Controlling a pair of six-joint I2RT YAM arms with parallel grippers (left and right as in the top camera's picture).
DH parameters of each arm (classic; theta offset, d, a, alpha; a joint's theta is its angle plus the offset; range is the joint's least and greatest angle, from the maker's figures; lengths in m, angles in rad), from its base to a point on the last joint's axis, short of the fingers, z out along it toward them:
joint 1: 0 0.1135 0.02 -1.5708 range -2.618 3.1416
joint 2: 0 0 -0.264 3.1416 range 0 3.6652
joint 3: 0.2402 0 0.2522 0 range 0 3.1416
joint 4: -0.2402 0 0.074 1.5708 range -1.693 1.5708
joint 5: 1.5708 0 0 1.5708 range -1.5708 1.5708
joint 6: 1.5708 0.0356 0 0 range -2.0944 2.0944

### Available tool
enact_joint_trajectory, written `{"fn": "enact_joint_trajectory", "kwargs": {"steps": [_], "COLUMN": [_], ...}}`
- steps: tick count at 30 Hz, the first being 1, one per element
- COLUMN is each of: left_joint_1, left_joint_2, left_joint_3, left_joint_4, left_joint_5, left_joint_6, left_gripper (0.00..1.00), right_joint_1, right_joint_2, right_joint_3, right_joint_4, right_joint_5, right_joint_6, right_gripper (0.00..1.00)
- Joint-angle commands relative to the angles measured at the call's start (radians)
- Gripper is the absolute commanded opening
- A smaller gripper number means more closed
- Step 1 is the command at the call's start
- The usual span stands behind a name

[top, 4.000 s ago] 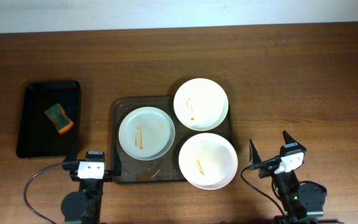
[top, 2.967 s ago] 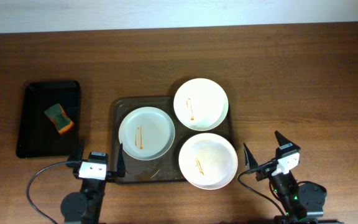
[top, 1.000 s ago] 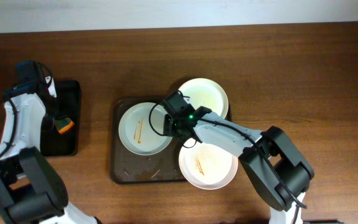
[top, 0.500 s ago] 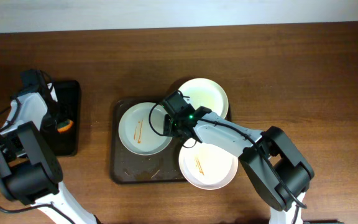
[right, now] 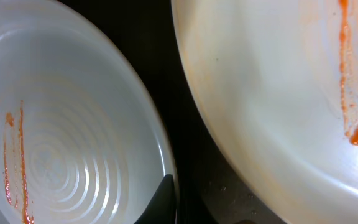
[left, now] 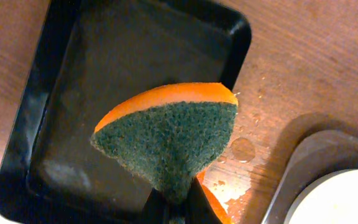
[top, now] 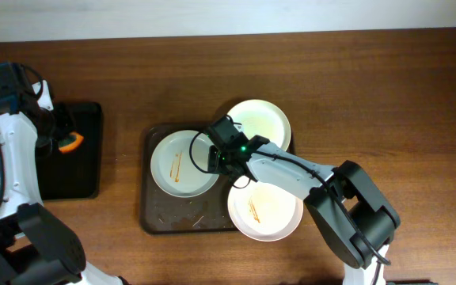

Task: Clean dirty plates on tray and stack at the side
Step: 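Grasp the green-and-orange sponge from the black tray with the left gripper, then scrub the held plate with the sponge in the left gripper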

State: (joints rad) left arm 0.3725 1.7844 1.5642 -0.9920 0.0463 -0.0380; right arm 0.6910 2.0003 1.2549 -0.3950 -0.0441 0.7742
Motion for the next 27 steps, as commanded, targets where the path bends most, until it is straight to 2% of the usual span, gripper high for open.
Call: {"fn": "enact_joint_trajectory", "kwargs": {"steps": [1,3,7,11,15,18,22,27], "left_joint_1": [-0.01,-0.079,-0.301,-0.454,-0.477,-0.481,-0.514,-0.626], "left_joint_2": [-0.001,-0.001,-0.001,0.0,0.0,0.0,0.0,0.0], "left_joint_3": [-0.012,-0.015,-0.135,-0.348,-0.502,-0.582,-0.64,-0.641], "left_joint_4": [-0.033,-0.054,-0.008,0.184,0.365,0.417,0.5,0.565], "left_joint_5": [0.021,0.097,0.1,0.115,0.115,0.116,0.124,0.165], "left_joint_6": [0.012,0.069,0.082,0.123,0.122,0.122,0.106,0.084], "left_gripper": [0.0,0.0,0.0,0.0,0.0,0.0,0.0,0.0], "right_joint_1": [0.007,-0.005,-0.031,-0.031,-0.031,-0.031,-0.031,-0.031], "right_joint_2": [0.021,0.021,0.021,0.021,0.021,0.021,0.021,0.021], "right_joint_3": [0.006,0.006,0.006,0.006,0.006,0.006,0.006,0.006], "right_joint_4": [-0.008,-0.008,-0.008,-0.008,-0.008,-0.007,-0.005,-0.005], "right_joint_5": [-0.016,-0.044,-0.111,-0.115,-0.119,-0.118,-0.122,-0.126], "right_joint_6": [-0.01,-0.01,-0.037,-0.037,-0.037,-0.037,-0.037,-0.037], "right_gripper": [0.04,0.04,0.04,0.04,0.04,0.04,0.04,0.04]}}
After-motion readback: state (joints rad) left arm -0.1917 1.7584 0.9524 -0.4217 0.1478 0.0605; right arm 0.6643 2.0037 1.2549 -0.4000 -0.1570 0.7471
